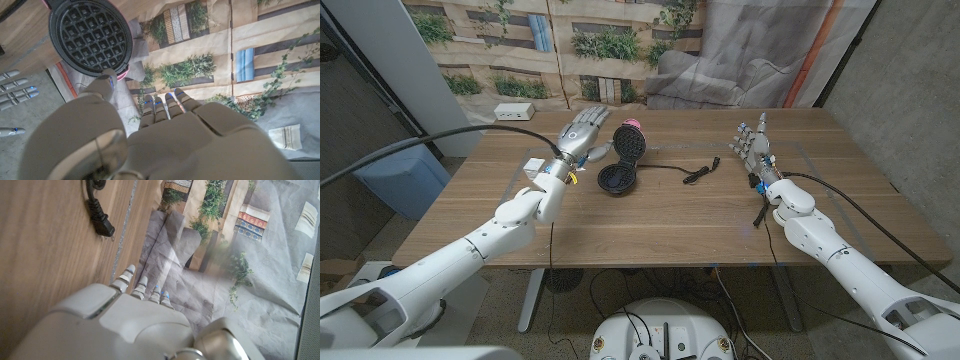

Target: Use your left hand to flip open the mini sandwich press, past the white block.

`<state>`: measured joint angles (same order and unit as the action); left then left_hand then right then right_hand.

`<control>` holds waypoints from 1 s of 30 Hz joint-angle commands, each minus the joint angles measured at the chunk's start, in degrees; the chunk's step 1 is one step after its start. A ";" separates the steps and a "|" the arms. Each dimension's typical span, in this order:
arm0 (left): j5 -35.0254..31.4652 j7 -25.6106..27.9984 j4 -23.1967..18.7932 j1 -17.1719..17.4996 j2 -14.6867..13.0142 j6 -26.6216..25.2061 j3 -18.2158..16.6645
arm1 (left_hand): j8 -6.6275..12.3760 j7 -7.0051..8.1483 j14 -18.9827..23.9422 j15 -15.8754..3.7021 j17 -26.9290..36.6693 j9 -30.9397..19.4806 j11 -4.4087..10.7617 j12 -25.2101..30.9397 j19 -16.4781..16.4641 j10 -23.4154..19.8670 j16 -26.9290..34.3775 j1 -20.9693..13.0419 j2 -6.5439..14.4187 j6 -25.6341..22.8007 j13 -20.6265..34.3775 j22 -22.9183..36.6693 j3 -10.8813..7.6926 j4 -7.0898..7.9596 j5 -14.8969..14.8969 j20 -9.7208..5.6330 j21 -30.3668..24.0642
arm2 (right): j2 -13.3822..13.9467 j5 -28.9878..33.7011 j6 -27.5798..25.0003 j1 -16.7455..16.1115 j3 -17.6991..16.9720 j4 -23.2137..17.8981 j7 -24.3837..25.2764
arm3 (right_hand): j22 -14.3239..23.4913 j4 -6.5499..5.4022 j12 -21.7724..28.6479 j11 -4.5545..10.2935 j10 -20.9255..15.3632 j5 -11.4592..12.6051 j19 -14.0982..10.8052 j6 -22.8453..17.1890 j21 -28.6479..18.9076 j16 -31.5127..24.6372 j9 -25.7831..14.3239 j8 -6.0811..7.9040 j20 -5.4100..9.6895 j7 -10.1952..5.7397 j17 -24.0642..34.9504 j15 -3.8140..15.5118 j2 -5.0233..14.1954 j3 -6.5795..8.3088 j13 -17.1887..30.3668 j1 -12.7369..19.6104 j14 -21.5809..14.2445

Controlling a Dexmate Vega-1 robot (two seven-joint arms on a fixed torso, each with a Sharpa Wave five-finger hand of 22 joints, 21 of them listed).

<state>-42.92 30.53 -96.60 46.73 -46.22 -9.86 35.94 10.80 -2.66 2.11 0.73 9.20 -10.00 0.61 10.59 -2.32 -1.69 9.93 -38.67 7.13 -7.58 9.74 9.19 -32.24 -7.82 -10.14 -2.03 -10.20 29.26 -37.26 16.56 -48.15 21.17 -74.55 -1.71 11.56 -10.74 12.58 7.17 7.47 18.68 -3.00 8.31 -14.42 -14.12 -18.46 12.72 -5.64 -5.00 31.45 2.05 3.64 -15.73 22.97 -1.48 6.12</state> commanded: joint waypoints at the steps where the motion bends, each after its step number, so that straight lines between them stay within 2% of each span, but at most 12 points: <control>1: 16.98 -1.64 1.46 3.16 2.39 3.96 -5.54 | -0.16 -0.04 -0.46 0.32 0.31 -0.18 -0.24 -0.16 1.07 0.22 -0.07 1.49 0.03 -0.09 0.23 0.34 0.93 0.41 0.14 -2.46 0.09 | 0.00 0.00 -0.01 0.00 0.01 -0.03 0.02 | 0.23 -0.09 0.32 -0.04 0.49 0.42 0.09 0.33 -0.25 -0.17 -0.29 0.24 -0.37 -0.04 0.21 1.09 5.12 -0.41 0.33 0.19 0.49; 6: 23.27 -2.06 4.11 2.84 4.39 6.35 -7.08 | -0.17 0.00 -0.72 0.37 0.34 -0.17 -0.25 -0.12 1.47 0.27 -0.05 2.48 0.32 -0.10 0.23 0.37 1.48 0.76 0.16 -2.37 0.08 | 0.00 0.00 -0.01 0.00 0.01 -0.02 0.02 | 0.23 -0.09 0.31 -0.05 0.50 0.41 0.09 0.33 -0.25 -0.18 -0.29 0.24 -0.33 -0.13 0.21 1.04 5.12 -0.41 0.33 0.19 0.47; 10: 25.41 -0.37 5.32 3.50 5.26 7.78 -7.67 | -0.19 0.09 -1.09 0.33 0.47 -0.16 -0.22 -0.06 1.71 0.33 0.05 4.54 0.90 -0.14 0.24 0.42 2.52 1.76 0.31 -2.66 -0.06 | 0.00 -0.01 0.00 0.00 0.01 -0.02 0.01 | 0.23 -0.09 0.31 -0.04 0.50 0.41 0.09 0.34 -0.25 -0.18 -0.29 0.24 -0.33 -0.04 0.21 1.07 5.12 -0.41 0.33 0.19 0.48; 16: 30.66 -0.61 6.82 4.62 5.75 11.40 -9.17 | -0.35 0.71 -1.14 0.05 0.58 -0.11 -0.05 -0.01 1.76 0.43 0.28 8.52 1.19 0.23 0.24 0.46 4.57 3.46 0.58 -3.04 -0.30 | 0.00 -0.01 -0.01 0.00 0.00 -0.02 0.00 | 0.23 -0.09 0.31 -0.09 0.51 0.41 0.09 0.36 -0.25 -0.17 -0.29 0.22 -0.34 -0.03 0.21 1.12 5.12 -0.41 0.33 0.19 0.50; 18: 33.14 -0.74 7.60 4.92 6.49 12.64 -9.89 | -0.40 0.90 -1.39 0.09 0.71 -0.09 -0.29 -0.01 1.91 0.57 0.30 10.81 1.29 0.39 0.24 0.48 5.58 4.55 0.62 -3.24 -0.33 | 0.00 -0.01 0.00 0.00 0.00 -0.02 0.00 | 0.23 -0.09 0.31 -0.07 0.51 0.42 0.08 0.39 -0.25 -0.16 -0.29 0.21 -0.35 -0.02 0.21 1.09 5.12 -0.41 0.33 0.19 0.51; 21: 35.40 -0.57 8.43 5.28 7.27 13.93 -10.51 | -0.40 0.87 -1.64 0.08 0.77 -0.06 -0.37 -0.01 2.24 0.64 0.27 12.35 1.56 0.42 0.23 0.50 6.00 5.32 0.52 -3.20 -0.28 | 0.00 0.00 0.01 0.00 0.01 -0.01 0.00 | 0.23 -0.09 0.31 -0.08 0.49 0.41 0.08 0.28 -0.25 -0.17 -0.29 0.26 -0.37 -0.03 0.21 1.05 5.12 -0.41 0.33 0.19 0.48; 24: 37.22 -0.35 9.72 5.45 8.00 16.03 -10.90 | -0.42 0.85 -1.78 0.11 0.69 -0.03 -0.08 0.03 3.12 0.60 0.22 13.49 1.67 0.45 0.22 0.51 6.23 5.72 0.41 -2.39 -0.07 | -0.01 0.00 0.02 -0.01 0.01 0.00 0.00 | 0.23 -0.09 0.31 -0.06 0.51 0.42 0.10 0.37 -0.25 -0.17 -0.29 0.22 -0.36 -0.03 0.21 1.05 5.11 -0.41 0.33 0.19 0.48; 30: 44.22 -1.88 11.53 6.60 10.24 19.06 -12.58 | -0.55 0.25 -2.52 0.29 0.80 0.01 -0.36 -0.11 4.13 1.21 0.13 16.64 2.14 0.80 0.21 0.55 6.96 7.41 0.29 -2.47 -0.02 | -0.01 0.00 0.02 0.01 0.01 0.02 -0.01 | 0.23 -0.09 0.31 -0.06 0.49 0.42 0.09 0.37 -0.25 -0.18 -0.29 0.22 -0.32 -0.09 0.21 1.13 5.12 -0.41 0.33 0.19 0.48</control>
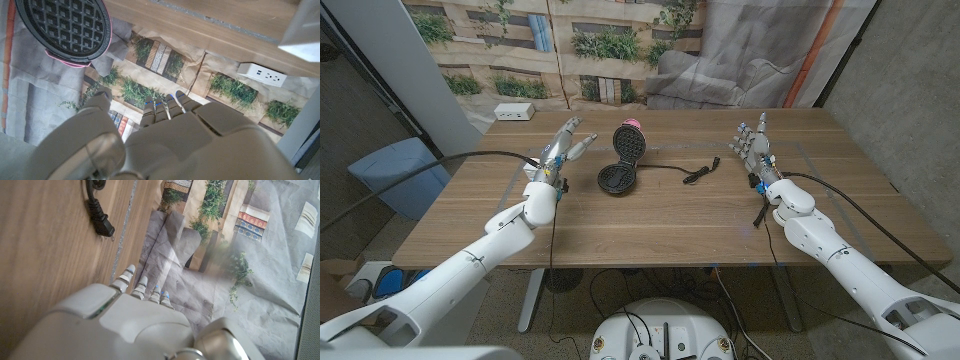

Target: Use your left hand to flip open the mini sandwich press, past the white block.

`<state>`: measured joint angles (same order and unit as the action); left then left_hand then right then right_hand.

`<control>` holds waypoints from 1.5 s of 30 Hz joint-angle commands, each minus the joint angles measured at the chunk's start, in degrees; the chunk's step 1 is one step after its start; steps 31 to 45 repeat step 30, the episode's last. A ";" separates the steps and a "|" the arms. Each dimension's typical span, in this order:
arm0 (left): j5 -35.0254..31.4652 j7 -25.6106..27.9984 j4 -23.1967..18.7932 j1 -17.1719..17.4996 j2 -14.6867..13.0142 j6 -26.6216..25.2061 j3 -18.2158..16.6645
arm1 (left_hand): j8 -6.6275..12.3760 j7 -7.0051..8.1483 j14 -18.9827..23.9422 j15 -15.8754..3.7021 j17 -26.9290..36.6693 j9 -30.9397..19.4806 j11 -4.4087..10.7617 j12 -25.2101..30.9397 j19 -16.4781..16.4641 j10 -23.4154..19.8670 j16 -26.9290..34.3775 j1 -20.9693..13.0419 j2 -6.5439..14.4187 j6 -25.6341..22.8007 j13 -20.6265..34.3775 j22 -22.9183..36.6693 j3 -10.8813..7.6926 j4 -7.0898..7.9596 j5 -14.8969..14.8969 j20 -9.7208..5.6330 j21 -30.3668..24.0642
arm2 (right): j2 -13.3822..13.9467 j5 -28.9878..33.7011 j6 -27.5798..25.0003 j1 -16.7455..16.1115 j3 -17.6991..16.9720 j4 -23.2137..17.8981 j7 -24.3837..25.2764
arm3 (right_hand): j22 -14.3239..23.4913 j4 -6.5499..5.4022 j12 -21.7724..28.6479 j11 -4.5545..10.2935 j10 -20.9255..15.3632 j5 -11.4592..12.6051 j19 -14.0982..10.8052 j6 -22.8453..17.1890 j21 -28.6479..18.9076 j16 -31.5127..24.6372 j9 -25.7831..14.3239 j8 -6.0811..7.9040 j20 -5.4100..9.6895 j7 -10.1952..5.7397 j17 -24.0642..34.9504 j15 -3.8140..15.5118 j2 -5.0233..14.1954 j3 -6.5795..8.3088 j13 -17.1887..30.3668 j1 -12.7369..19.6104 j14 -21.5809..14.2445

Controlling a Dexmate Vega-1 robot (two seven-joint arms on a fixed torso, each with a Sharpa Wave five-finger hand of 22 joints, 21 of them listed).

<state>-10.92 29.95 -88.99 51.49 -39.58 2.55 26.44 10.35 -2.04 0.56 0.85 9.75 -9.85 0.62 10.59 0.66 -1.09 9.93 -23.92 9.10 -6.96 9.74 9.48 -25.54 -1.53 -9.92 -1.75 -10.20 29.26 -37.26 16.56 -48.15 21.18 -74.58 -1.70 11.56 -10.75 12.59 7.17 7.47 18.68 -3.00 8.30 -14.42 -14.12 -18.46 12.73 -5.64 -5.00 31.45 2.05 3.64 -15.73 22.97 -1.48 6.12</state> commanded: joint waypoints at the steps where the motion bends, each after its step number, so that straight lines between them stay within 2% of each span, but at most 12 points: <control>1: 13.53 -2.10 4.57 1.85 3.87 7.68 -3.27 | -0.17 -0.38 -1.23 0.25 0.25 -0.12 -0.37 -0.13 1.37 0.73 0.08 2.44 0.19 0.36 0.20 0.26 0.38 1.42 0.05 -2.88 0.00 | -0.01 0.00 0.03 0.01 0.00 0.04 -0.02 | 0.23 -0.09 0.31 -0.09 0.50 0.42 0.09 0.35 -0.25 -0.17 -0.29 0.23 -0.32 -0.05 0.21 1.13 5.13 -0.41 0.33 0.19 0.49; 6: 19.05 -5.16 7.26 1.74 5.50 11.38 -4.04 | -0.68 0.13 -3.55 0.29 0.12 0.01 -0.41 -0.57 3.95 2.98 -0.27 6.07 -0.29 2.61 0.16 0.25 1.23 2.85 -0.13 -3.24 0.21 | 0.00 0.00 0.02 0.00 0.00 0.03 -0.02 | 0.23 -0.09 0.31 -0.06 0.50 0.42 0.09 0.35 -0.25 -0.17 -0.29 0.23 -0.33 -0.03 0.21 1.07 5.12 -0.41 0.33 0.19 0.49; 8: 20.28 -5.78 7.90 1.75 5.94 12.14 -4.15 | -0.84 1.49 -4.02 0.27 0.03 0.07 -0.17 -0.49 4.45 3.63 -0.16 7.35 -0.53 4.07 0.15 0.25 1.48 3.15 -0.22 -3.28 0.06 | 0.00 0.00 0.02 0.00 0.00 0.02 -0.01 | 0.23 -0.09 0.31 0.00 0.51 0.42 0.08 0.36 -0.25 -0.17 -0.29 0.23 -0.32 -0.05 0.21 1.14 5.12 -0.41 0.33 0.19 0.50; 12: 22.45 -7.32 9.41 1.63 6.70 13.75 -4.18 | -0.76 2.94 -4.30 0.28 0.00 0.09 0.24 -0.36 4.85 3.91 -0.07 8.52 -0.58 4.89 0.14 0.24 1.65 3.47 -0.32 -3.23 -0.04 | 0.00 0.00 0.01 0.00 -0.01 0.01 -0.01 | 0.23 -0.09 0.30 -0.04 0.52 0.41 0.08 0.35 -0.25 -0.15 -0.29 0.23 -0.33 -0.02 0.21 1.13 5.13 -0.41 0.33 0.19 0.53; 16: 23.62 -9.03 11.55 1.11 7.20 15.70 -3.78 | -0.56 6.27 -4.34 0.37 -0.07 0.13 0.31 -0.06 4.93 3.54 0.07 10.05 -0.60 5.41 0.11 0.22 1.77 3.85 -0.47 -3.15 -0.25 | 0.03 -0.02 -0.01 -0.02 -0.02 -0.03 -0.01 | 0.22 -0.09 0.31 -0.07 0.50 0.42 0.08 0.29 -0.25 -0.16 -0.29 0.26 -0.33 -0.06 0.21 1.08 5.13 -0.40 0.33 0.20 0.52; 21: 27.35 -13.29 16.29 -0.37 8.98 18.96 -3.31 | -0.47 6.51 -4.10 0.14 -0.09 0.13 0.57 0.11 4.68 3.12 0.17 10.54 -0.60 5.47 0.10 0.21 1.78 3.94 -0.53 -3.13 -0.39 | 0.03 -0.02 -0.02 -0.03 -0.02 -0.04 0.00 | 0.22 -0.09 0.30 0.01 0.53 0.41 0.09 0.29 -0.25 -0.17 -0.29 0.26 -0.32 -0.06 0.21 1.05 5.12 -0.41 0.33 0.19 0.51; 30: 32.13 -18.23 22.53 -2.86 12.68 21.39 -2.14 | -0.13 5.00 -3.29 -0.60 -0.14 0.12 1.13 0.24 3.49 2.59 0.39 11.74 -0.52 4.95 0.08 0.19 1.70 4.16 -0.69 -3.20 -0.82 | 0.02 0.00 -0.02 -0.05 -0.01 -0.09 0.04 | 0.23 -0.09 0.31 -0.05 0.51 0.41 0.08 0.33 -0.25 -0.16 -0.29 0.24 -0.28 -0.04 0.21 1.04 5.12 -0.41 0.33 0.19 0.52; 45: 32.13 -18.23 22.53 -2.86 12.68 21.39 -2.14 | -0.13 5.00 -3.29 -0.60 -0.14 0.12 1.13 0.24 3.49 2.59 0.39 11.74 -0.52 4.95 0.08 0.19 1.70 4.16 -0.69 -3.20 -0.82 | 0.02 0.00 -0.02 -0.05 -0.01 -0.09 0.04 | 0.23 -0.09 0.31 -0.05 0.51 0.41 0.08 0.33 -0.25 -0.16 -0.29 0.24 -0.28 -0.04 0.21 1.04 5.12 -0.41 0.33 0.19 0.52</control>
